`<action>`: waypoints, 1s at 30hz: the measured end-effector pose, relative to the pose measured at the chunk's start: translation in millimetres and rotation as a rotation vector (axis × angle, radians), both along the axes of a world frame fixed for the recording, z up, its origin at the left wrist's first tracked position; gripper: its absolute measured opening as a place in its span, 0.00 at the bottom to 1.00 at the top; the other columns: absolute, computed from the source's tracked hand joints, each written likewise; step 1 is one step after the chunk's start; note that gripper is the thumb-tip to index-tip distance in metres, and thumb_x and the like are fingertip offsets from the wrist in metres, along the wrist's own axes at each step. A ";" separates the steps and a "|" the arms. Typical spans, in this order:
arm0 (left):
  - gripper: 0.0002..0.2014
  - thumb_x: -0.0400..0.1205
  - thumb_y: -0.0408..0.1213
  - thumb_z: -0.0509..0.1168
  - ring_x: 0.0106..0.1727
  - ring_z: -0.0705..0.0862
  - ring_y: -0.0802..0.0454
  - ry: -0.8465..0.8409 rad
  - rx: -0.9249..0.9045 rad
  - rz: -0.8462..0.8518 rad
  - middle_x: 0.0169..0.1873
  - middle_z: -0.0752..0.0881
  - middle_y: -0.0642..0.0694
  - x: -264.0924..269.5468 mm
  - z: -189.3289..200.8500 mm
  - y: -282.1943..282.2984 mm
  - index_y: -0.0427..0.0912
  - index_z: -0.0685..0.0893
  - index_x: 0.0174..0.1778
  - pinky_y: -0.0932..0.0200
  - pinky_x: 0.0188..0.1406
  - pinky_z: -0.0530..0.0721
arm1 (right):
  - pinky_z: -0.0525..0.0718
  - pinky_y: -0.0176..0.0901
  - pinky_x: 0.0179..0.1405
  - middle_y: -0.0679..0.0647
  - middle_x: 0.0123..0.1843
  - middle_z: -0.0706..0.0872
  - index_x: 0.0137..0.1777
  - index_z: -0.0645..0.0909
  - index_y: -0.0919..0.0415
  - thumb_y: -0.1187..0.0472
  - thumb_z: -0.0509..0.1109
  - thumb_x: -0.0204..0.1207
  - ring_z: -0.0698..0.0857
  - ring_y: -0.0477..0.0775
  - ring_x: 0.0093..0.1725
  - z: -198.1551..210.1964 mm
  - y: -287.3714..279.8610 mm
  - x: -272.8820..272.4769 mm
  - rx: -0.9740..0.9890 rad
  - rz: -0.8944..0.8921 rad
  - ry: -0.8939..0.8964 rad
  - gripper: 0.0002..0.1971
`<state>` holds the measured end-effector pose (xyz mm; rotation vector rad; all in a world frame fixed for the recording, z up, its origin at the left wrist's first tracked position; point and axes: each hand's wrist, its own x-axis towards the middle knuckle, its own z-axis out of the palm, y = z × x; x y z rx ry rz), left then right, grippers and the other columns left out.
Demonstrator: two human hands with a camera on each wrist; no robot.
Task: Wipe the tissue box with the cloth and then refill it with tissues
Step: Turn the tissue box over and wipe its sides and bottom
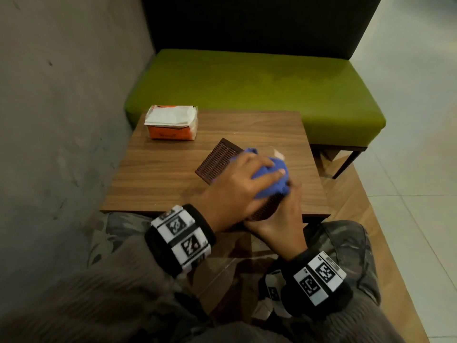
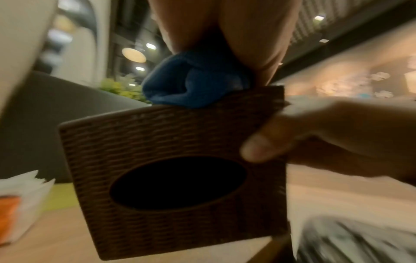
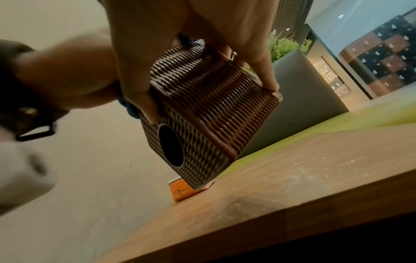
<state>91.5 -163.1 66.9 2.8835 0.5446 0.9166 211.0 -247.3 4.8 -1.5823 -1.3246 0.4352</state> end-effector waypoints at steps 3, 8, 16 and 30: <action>0.16 0.78 0.37 0.67 0.60 0.81 0.39 0.063 0.102 -0.181 0.59 0.84 0.35 -6.0 -3.0 -11.9 0.37 0.85 0.62 0.45 0.59 0.79 | 0.78 0.41 0.69 0.55 0.69 0.78 0.73 0.69 0.60 0.39 0.77 0.51 0.80 0.51 0.68 -1.0 -3.5 -1.5 -0.092 0.031 0.093 0.49; 0.18 0.78 0.47 0.63 0.56 0.76 0.45 -0.127 -0.306 0.217 0.54 0.83 0.41 -26.2 0.4 38.6 0.42 0.86 0.58 0.62 0.59 0.68 | 0.79 0.52 0.62 0.56 0.64 0.72 0.70 0.63 0.54 0.45 0.81 0.54 0.77 0.54 0.63 1.4 -10.4 1.2 0.163 0.050 -0.037 0.46; 0.10 0.80 0.41 0.67 0.55 0.85 0.47 -0.605 -1.187 0.629 0.52 0.88 0.43 -52.6 -19.6 54.6 0.45 0.85 0.55 0.46 0.61 0.83 | 0.72 0.38 0.66 0.55 0.64 0.72 0.72 0.63 0.58 0.42 0.81 0.57 0.75 0.50 0.65 -2.3 -19.5 3.5 0.150 0.088 -0.112 0.46; 0.44 0.44 0.79 0.66 0.43 0.88 0.57 -0.502 -1.904 0.319 0.41 0.90 0.50 -80.1 -28.3 13.3 0.48 0.86 0.46 0.62 0.41 0.85 | 0.74 0.43 0.71 0.50 0.71 0.71 0.74 0.59 0.44 0.45 0.86 0.54 0.75 0.50 0.73 -0.3 -1.9 10.2 0.217 0.042 0.102 0.51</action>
